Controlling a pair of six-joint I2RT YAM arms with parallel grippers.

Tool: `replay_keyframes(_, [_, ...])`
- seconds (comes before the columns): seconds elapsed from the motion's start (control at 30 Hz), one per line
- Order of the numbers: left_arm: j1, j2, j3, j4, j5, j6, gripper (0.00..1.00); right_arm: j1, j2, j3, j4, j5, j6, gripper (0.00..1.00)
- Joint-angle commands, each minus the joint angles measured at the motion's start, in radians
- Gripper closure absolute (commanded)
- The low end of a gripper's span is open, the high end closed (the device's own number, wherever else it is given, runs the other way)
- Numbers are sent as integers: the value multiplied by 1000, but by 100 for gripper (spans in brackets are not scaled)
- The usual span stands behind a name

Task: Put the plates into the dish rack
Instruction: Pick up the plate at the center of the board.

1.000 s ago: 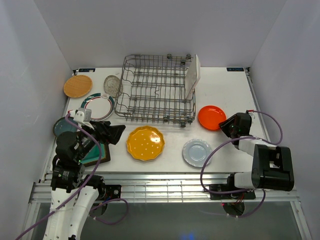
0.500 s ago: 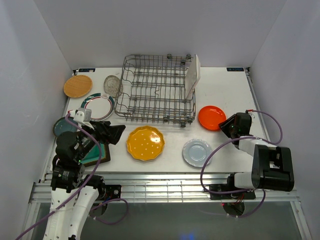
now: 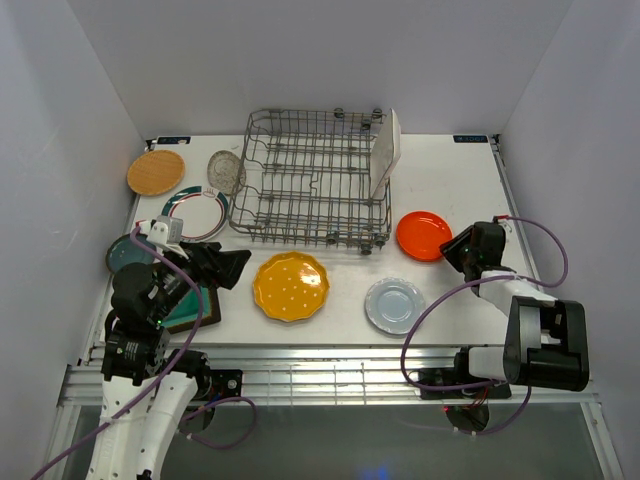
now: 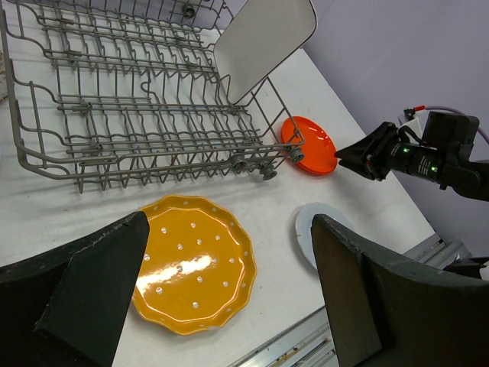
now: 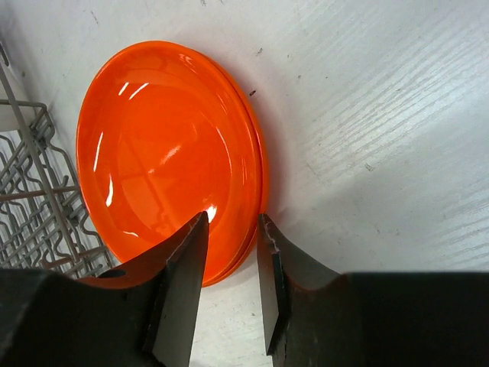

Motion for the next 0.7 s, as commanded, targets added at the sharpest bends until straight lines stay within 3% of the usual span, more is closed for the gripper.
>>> replay_keyframes(0.0, [-1, -3, -2, 15, 6, 10, 2, -4, 7, 43, 6, 0, -8, 62])
replay_keyframes(0.67, [-1, -5, -2, 15, 7, 10, 2, -2, 35, 34, 47, -10, -1, 64])
